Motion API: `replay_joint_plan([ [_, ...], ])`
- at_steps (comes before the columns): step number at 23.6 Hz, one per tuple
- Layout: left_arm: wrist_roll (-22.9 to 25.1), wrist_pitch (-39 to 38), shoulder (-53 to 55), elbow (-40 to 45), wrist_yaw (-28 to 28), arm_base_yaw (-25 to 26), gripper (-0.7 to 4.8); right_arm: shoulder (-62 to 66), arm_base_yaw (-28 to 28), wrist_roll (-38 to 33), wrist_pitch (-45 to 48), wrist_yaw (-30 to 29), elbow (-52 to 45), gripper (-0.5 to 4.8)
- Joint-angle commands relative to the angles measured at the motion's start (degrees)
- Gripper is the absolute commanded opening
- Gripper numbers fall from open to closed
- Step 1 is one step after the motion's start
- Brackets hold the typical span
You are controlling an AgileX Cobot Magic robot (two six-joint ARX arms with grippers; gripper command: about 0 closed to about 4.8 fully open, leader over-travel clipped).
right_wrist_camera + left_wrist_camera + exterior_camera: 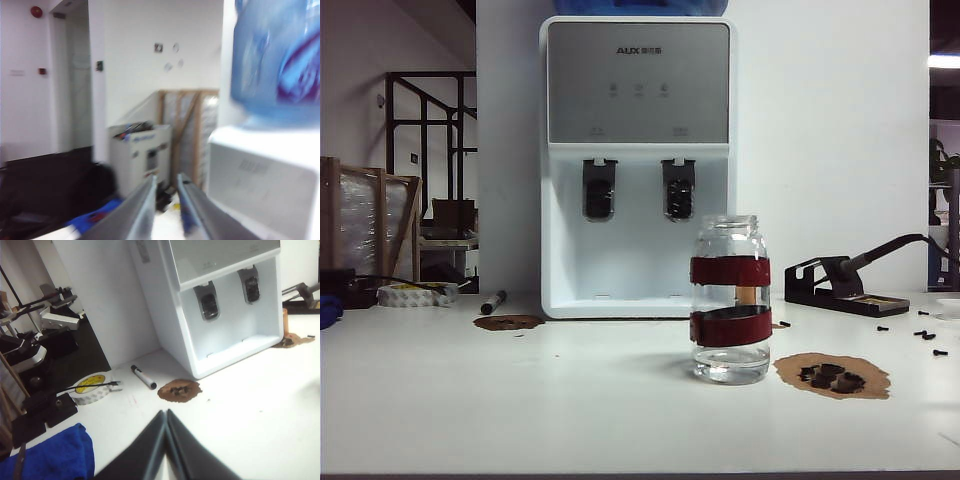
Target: Pick up the water bottle with two loops of red belts, then reach the front water dispenser and gently press the gray-black baffle horizontally to get a little water.
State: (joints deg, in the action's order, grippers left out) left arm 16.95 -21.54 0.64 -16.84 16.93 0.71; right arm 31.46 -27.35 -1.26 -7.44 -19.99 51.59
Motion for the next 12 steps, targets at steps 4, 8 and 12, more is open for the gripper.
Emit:
replay_joint_plan([
  [4,0.63,-4.5,7.78,-6.86,3.15,0.09,-0.02,6.21,-0.02,14.21,8.87,19.19,2.67,4.32],
  [8,0.72,-9.79,14.78,-12.9,5.09,0.02,-0.02,6.23,-0.09,5.44,8.28,27.15,2.23,4.39],
  [12,1.66,-15.76,19.04,-17.66,7.5,-0.17,-0.02,6.23,-0.13,1.55,3.3,25.97,0.79,4.39],
])
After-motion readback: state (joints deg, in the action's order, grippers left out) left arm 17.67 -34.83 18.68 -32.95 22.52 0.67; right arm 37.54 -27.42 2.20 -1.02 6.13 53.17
